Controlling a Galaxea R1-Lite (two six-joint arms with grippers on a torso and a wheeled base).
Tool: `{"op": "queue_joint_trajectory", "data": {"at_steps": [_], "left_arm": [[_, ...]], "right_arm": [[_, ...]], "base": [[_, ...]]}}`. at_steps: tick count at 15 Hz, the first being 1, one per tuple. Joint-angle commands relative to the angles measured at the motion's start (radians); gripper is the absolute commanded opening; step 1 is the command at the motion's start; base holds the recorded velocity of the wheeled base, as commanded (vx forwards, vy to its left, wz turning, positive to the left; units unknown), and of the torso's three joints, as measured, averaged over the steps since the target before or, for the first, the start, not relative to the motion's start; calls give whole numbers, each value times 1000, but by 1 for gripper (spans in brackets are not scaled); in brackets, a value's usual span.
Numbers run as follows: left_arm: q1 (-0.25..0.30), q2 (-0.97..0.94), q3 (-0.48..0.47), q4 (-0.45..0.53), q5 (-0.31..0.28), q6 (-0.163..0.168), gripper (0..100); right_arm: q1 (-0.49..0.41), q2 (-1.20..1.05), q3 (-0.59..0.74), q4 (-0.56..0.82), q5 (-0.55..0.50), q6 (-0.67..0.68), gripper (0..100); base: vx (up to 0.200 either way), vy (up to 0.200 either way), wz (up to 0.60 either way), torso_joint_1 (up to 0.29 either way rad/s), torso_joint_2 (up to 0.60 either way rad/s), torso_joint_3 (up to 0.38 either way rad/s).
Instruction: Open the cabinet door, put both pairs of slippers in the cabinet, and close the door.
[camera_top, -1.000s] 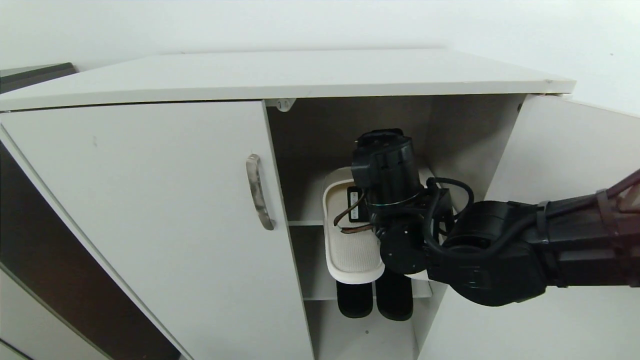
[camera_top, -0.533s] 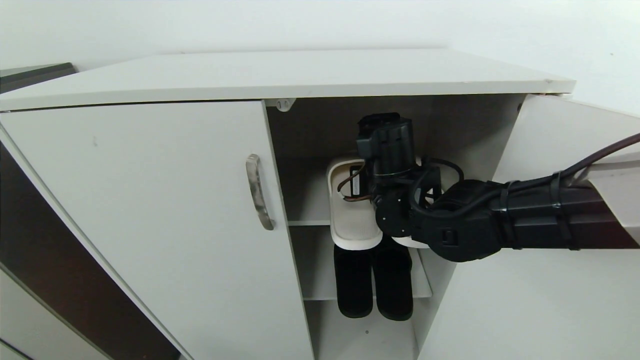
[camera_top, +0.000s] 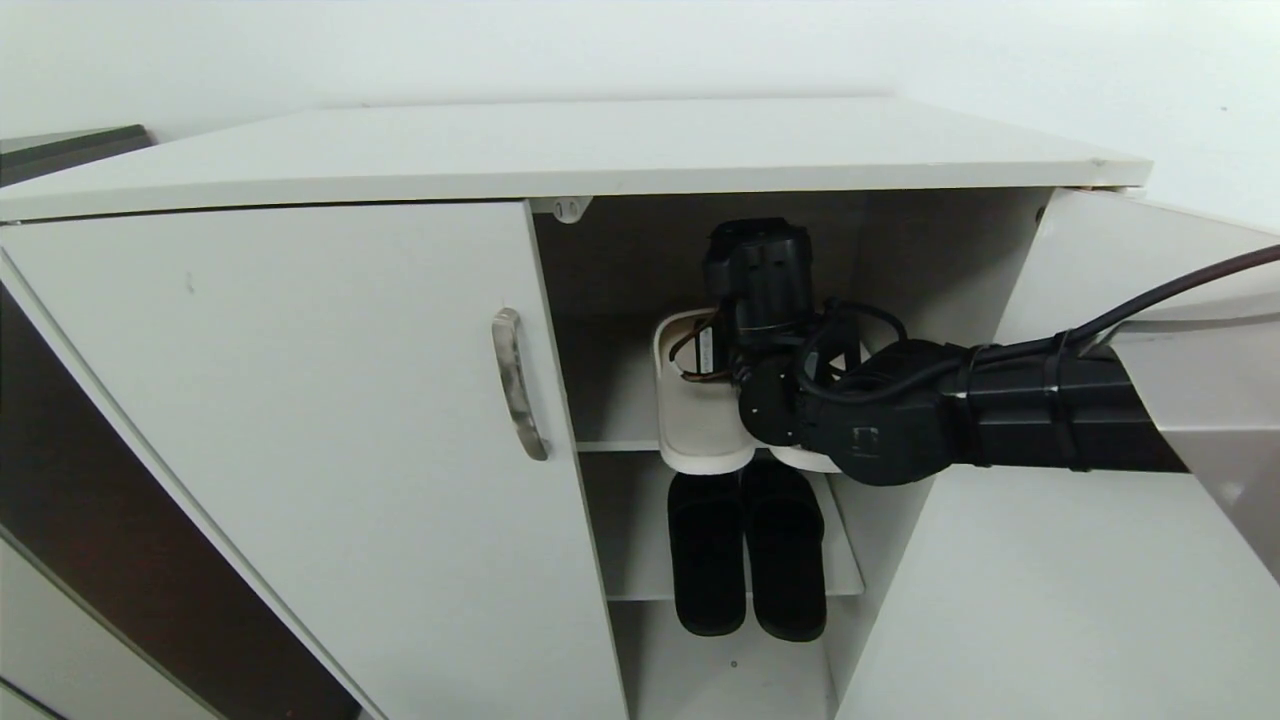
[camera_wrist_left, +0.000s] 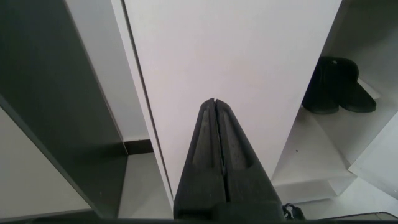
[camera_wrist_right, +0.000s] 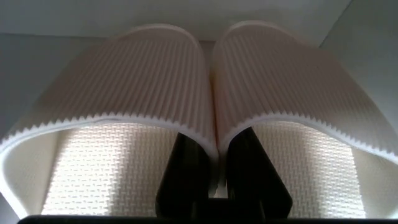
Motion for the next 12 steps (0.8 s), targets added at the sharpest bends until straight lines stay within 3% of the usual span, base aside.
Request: {"op": "queue_joint_trajectory", "data": {"at_steps": [1,8,9,12], "left_arm": [[0,0,0,0,0,0,0],[0,0,0,0,0,-1,0],[0,0,0,0,0,-1,0],[0,0,0,0,0,-1,0]], "right_arm": [[-2,14,-4,-1,0,1,0],[-2,21,-4,-3,0,2,0],[-2,21,-3,-3,0,2,100],[1,10,20,-3,-2,2,100]], "base": [[0,0,0,0,0,0],[0,0,0,0,0,0],[0,0,0,0,0,0],[0,0,0,0,0,0]]}}
